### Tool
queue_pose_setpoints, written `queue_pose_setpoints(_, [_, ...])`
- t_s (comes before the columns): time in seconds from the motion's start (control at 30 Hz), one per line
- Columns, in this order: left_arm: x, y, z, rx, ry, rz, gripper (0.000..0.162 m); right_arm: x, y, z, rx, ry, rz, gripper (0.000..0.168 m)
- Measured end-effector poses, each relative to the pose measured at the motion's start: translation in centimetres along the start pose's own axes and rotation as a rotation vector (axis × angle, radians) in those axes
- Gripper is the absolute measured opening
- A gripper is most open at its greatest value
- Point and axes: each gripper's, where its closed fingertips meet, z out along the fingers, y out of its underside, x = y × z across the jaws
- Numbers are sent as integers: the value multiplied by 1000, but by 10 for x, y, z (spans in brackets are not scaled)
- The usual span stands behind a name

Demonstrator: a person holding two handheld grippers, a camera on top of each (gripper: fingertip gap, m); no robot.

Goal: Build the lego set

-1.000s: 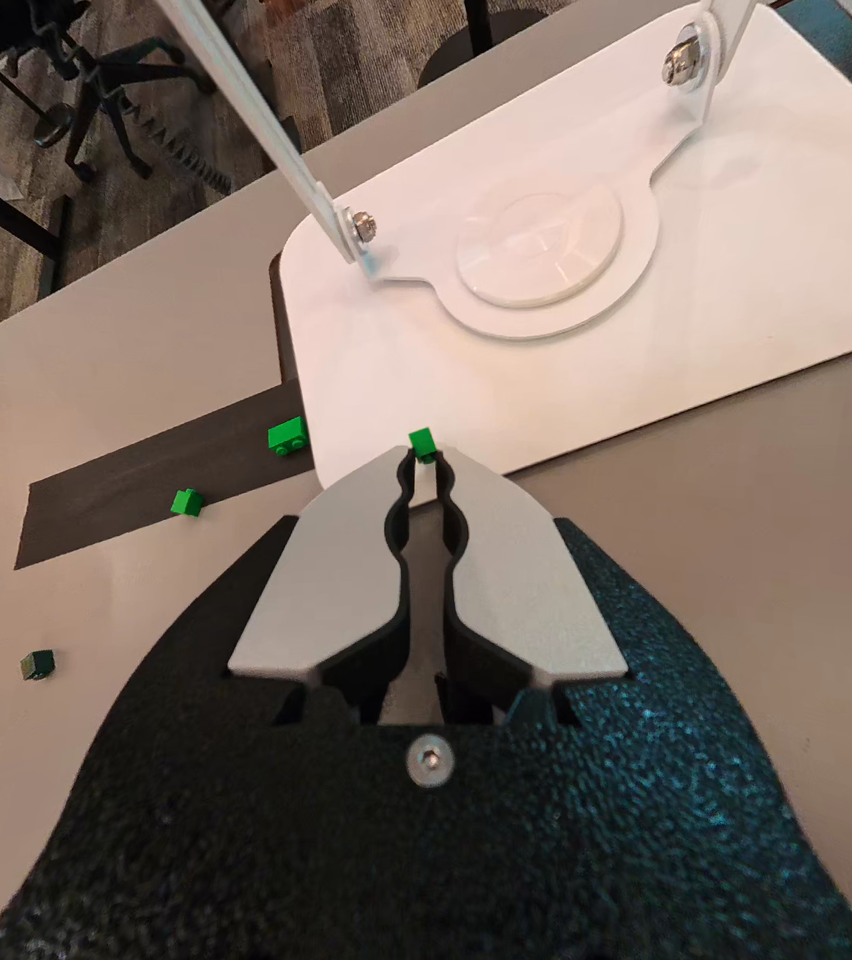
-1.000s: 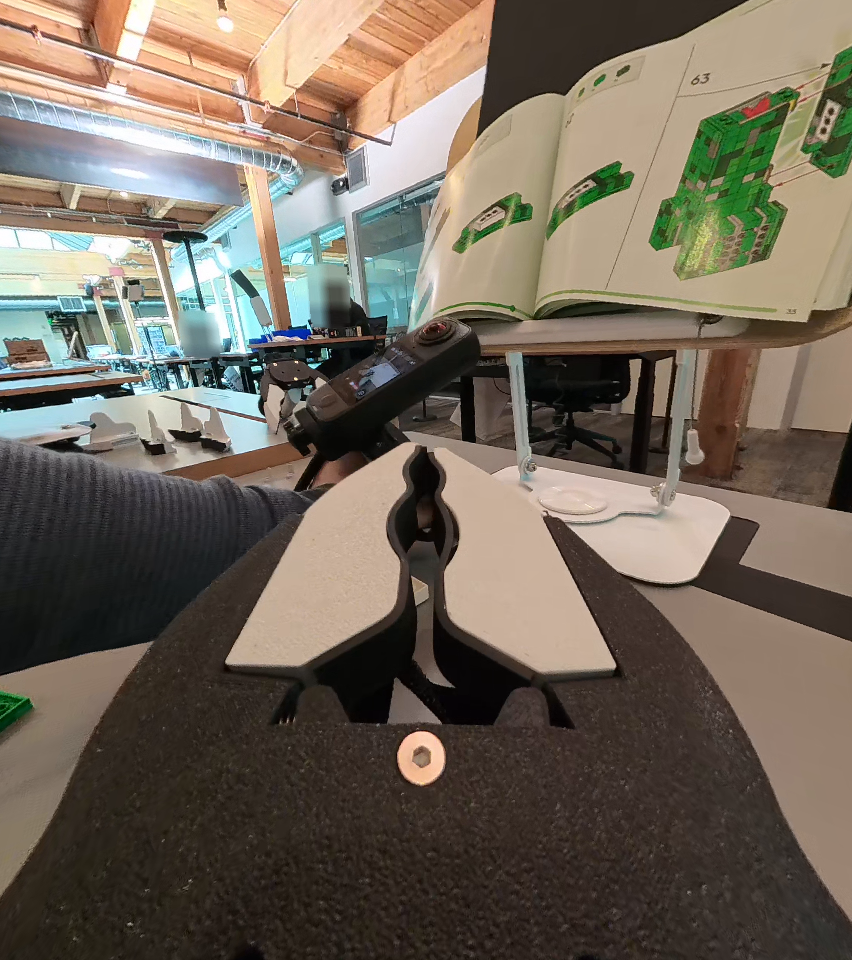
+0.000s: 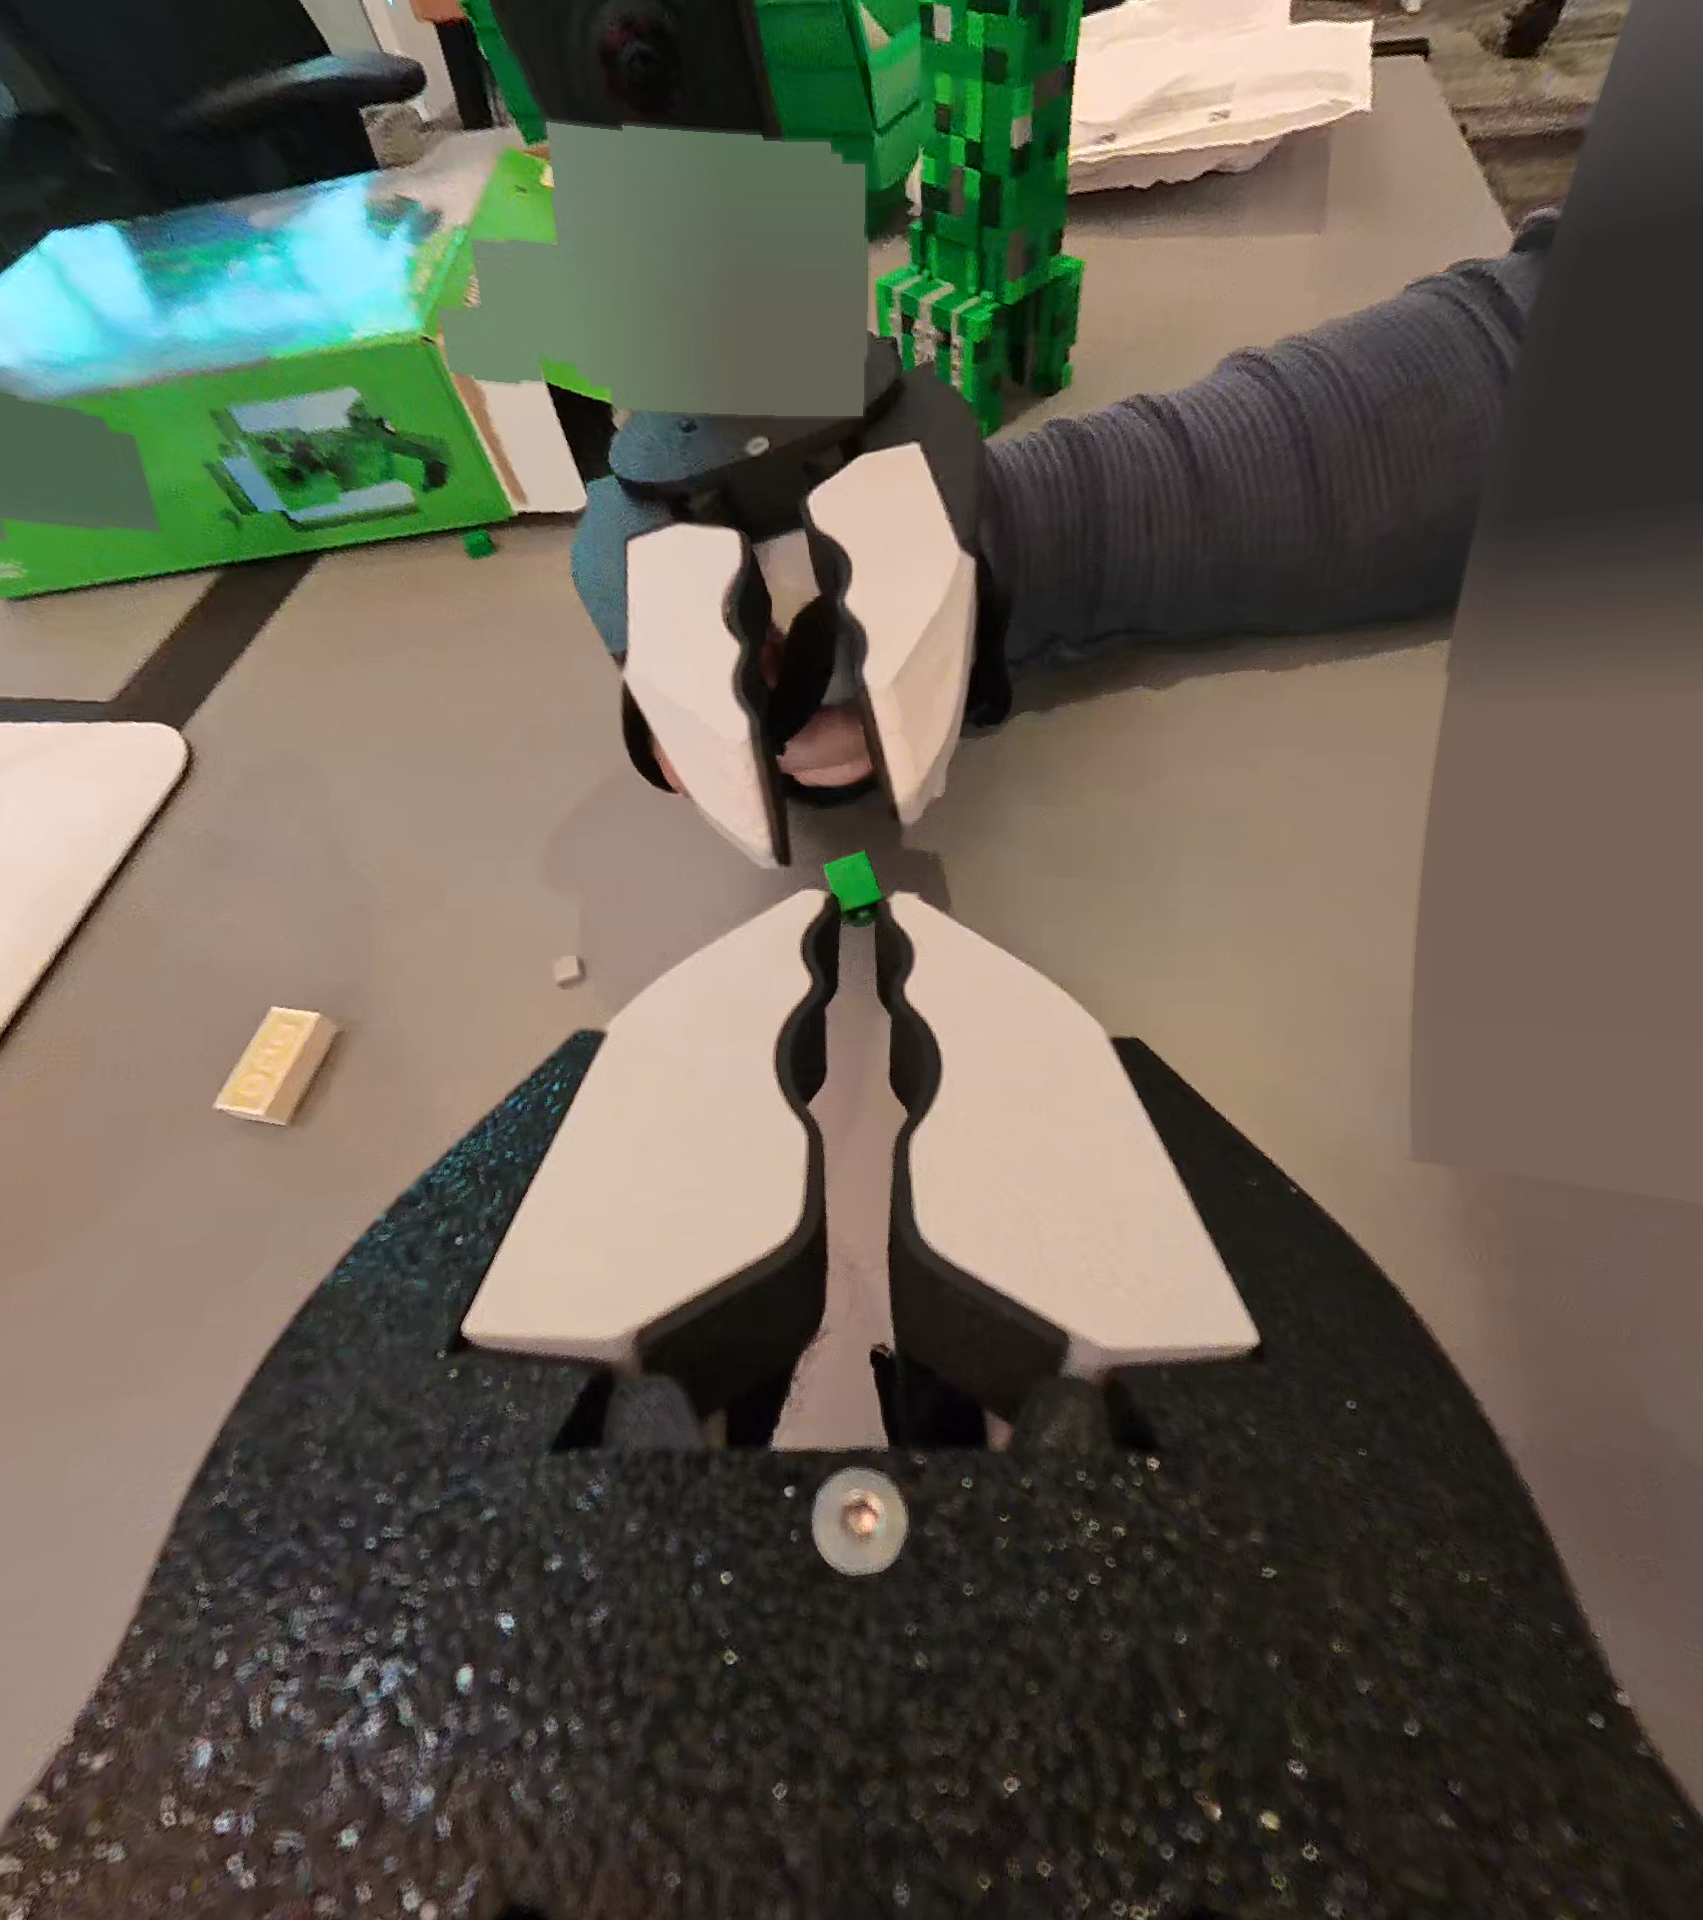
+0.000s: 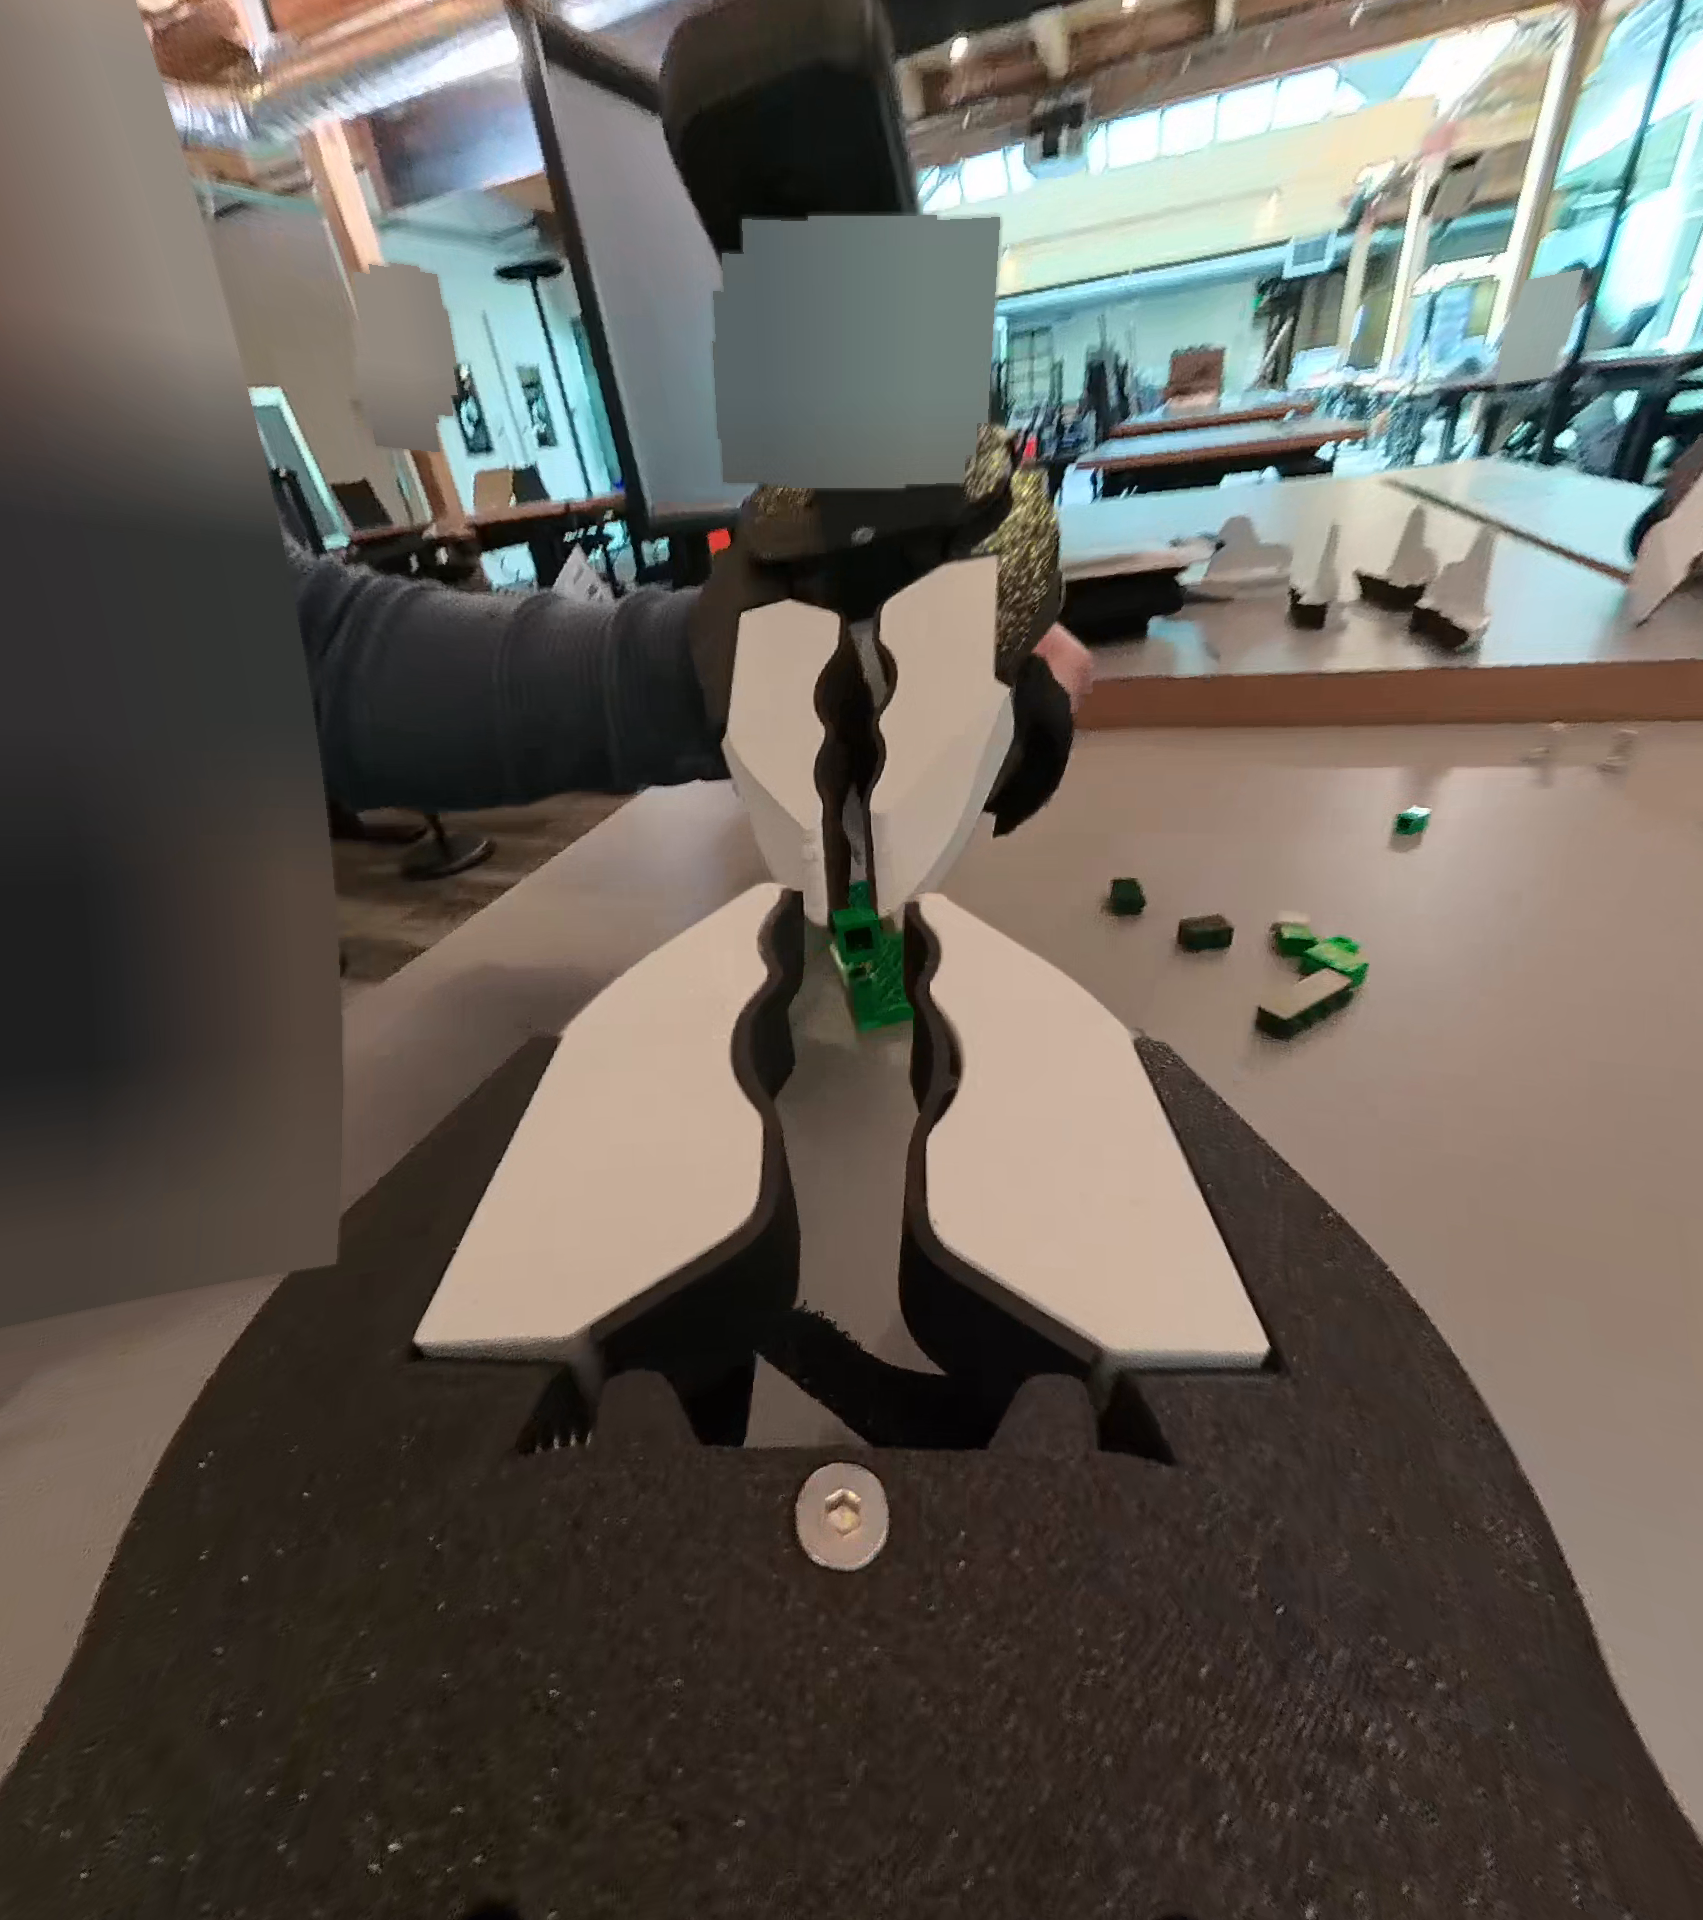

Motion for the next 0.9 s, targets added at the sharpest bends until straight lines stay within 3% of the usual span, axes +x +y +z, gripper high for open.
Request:
queue_pose_setpoints(0.23, [10, 9, 0, -60, 49, -22, 6, -7, 16, 10, -124, -33, 0, 15])
queue_pose_setpoints(0.9, [15, 14, -2, -92, 105, -50, 6, -9, 26, 14, -197, -41, -23, 8])
